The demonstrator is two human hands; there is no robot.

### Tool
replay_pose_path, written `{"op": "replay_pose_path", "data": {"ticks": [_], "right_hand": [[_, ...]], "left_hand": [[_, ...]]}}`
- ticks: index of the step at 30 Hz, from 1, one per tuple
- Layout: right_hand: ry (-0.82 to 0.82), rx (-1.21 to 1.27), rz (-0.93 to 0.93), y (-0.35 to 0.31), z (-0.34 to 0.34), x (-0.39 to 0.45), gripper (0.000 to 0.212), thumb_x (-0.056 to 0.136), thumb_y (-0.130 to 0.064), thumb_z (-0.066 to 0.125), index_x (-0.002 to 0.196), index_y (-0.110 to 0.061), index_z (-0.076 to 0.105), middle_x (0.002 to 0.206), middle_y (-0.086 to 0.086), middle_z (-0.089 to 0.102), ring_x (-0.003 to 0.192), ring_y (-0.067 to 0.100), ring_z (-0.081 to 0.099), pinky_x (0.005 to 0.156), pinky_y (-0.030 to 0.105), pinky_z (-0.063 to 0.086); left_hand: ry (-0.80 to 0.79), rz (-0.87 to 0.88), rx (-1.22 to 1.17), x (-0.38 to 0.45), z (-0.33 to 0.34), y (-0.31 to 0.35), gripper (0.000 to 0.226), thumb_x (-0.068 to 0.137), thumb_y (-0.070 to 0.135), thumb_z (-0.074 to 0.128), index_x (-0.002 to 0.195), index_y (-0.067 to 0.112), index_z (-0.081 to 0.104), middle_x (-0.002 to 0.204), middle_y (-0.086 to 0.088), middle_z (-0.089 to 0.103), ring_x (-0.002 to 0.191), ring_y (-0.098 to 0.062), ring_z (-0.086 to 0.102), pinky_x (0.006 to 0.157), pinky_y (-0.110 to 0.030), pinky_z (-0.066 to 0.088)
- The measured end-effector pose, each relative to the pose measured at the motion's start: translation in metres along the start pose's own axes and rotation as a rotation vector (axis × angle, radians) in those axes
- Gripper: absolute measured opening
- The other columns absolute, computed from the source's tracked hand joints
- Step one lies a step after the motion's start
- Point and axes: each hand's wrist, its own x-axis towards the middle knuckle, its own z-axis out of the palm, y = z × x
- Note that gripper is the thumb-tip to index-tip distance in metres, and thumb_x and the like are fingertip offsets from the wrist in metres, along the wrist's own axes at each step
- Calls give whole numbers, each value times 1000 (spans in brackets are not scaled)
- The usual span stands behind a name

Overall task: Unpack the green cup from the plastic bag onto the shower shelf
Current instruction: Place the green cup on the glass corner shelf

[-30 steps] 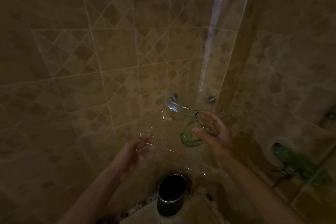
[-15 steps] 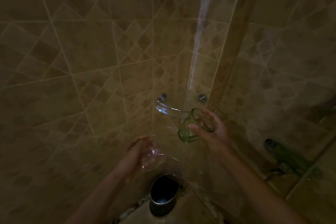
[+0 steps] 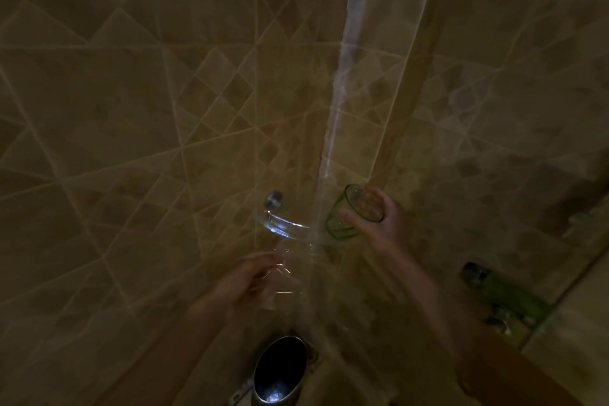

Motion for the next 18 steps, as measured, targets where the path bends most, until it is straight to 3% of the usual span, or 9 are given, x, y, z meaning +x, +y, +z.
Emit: {"op": "replay_pose_path", "data": {"ticks": [3, 5, 9, 12, 14, 16, 18], "right_hand": [[26, -47, 2, 2, 3, 23, 85, 61, -26, 97, 134, -19, 56, 115, -6, 67, 101, 6, 66, 72, 4, 48], [18, -69, 6, 6, 8, 37, 87, 62, -23, 97, 137, -18, 55, 118, -2, 67, 99, 4, 64, 72, 4, 47], [-23, -107, 9, 25, 15, 63, 85, 62, -11, 96, 135, -8, 54, 120, 6, 67, 103, 11, 64, 90, 17, 52], [-67, -134, 9, 46, 19, 78, 88, 60, -13, 97, 135, -9, 51, 127, 8, 65, 113, 17, 63, 83, 7, 50], [-103, -158, 13, 58, 20, 87, 91, 57, -19, 99, 135, -12, 50, 129, 8, 64, 117, 17, 62, 92, 21, 54], [-135, -163, 24, 67, 23, 95, 95, 54, -25, 99, 135, -15, 50, 129, 8, 63, 119, 20, 62, 100, 40, 55], [-138, -170, 22, 75, 26, 102, 97, 51, -27, 100, 134, -14, 50, 128, 11, 63, 119, 23, 62, 101, 47, 54]], "left_hand": [[33, -4, 19, 17, 0, 1, 36, 71, 32, 83, 100, 11, 79, 85, -5, 76, 63, -9, 67, 58, -21, 50], [31, 0, 22, 29, 1, -1, 41, 62, 32, 87, 97, 12, 80, 90, -11, 78, 64, -10, 70, 57, -20, 54], [4, 20, 28, 44, 0, -2, 31, 77, 22, 80, 101, 3, 77, 84, -10, 74, 52, -6, 62, 52, -18, 50], [-8, 41, 58, 44, -4, -12, 25, 88, 12, 70, 110, 0, 73, 93, -20, 70, 62, -18, 56, 57, -25, 46], [11, 34, 41, 43, -4, -22, 27, 89, 4, 67, 114, -5, 70, 96, -27, 68, 73, -24, 55, 61, -28, 47], [22, 25, 67, 42, -1, -31, 26, 88, -6, 63, 114, -10, 68, 88, -23, 71, 62, -19, 61, 55, -23, 50], [31, 9, 112, 43, 2, -39, 22, 88, -10, 62, 108, -7, 70, 88, -20, 71, 63, -15, 64, 59, -24, 51]]}}
